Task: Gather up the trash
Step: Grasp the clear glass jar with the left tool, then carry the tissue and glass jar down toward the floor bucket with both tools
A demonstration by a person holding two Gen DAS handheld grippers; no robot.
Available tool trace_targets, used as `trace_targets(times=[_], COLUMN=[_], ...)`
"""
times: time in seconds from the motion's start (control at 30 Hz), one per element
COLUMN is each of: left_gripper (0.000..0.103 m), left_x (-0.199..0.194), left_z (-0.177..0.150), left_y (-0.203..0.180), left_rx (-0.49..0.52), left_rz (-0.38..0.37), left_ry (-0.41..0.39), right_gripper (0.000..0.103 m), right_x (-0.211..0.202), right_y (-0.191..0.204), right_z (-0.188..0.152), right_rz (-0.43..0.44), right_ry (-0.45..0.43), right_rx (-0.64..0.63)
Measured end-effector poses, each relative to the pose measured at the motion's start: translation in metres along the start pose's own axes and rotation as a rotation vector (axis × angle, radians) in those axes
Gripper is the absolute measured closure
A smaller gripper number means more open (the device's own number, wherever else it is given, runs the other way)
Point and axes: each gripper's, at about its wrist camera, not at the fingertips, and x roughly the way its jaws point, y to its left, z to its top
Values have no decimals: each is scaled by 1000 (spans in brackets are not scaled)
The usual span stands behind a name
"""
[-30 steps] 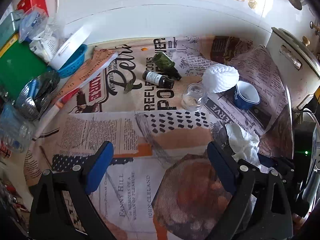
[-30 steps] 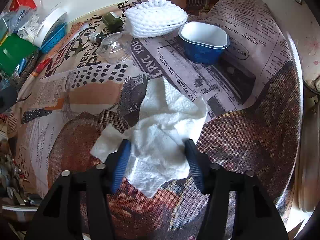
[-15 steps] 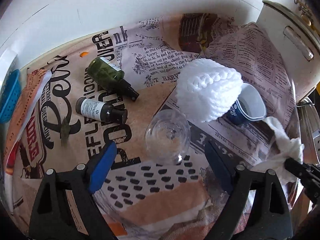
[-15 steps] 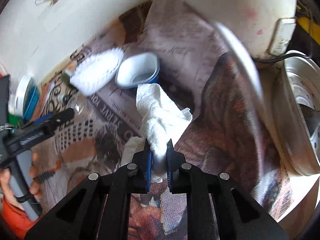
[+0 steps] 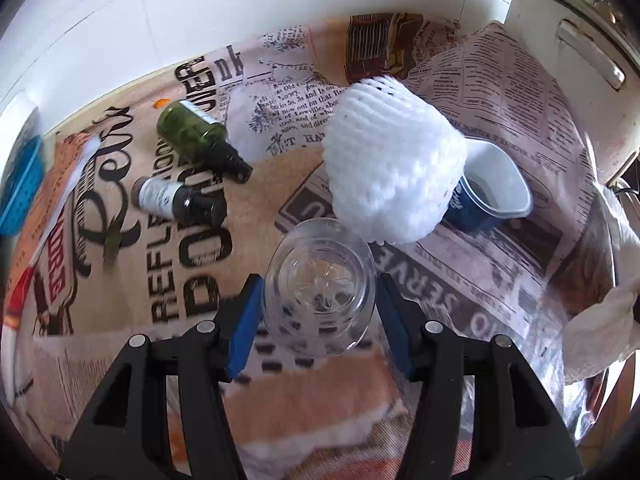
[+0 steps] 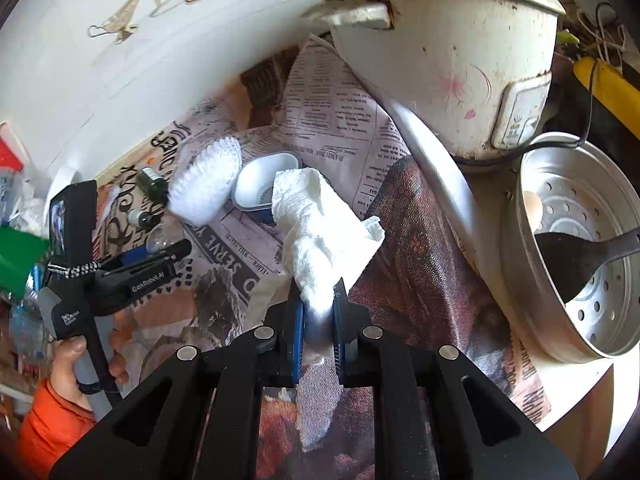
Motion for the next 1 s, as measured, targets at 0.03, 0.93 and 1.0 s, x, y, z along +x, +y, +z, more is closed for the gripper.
trace_targets(times=[0.03,0.93,1.0], left_gripper=[47,47,47], left_x=[-6,-282,-292], left_z=[-5,-131,-151], left_y=[-2,17,23], left_rx=[-10,-86,-67], left_rz=[13,26,7], left_ry=[-4,-393,-396], right_gripper=[92,92,92], right_x=[-3,-140,-148], right_y=[0,70,81], right_z=[0,-63,-80], right_rz=[12,176,161], right_ry=[-3,-248,-255], right_rx=[-10,-147,-136])
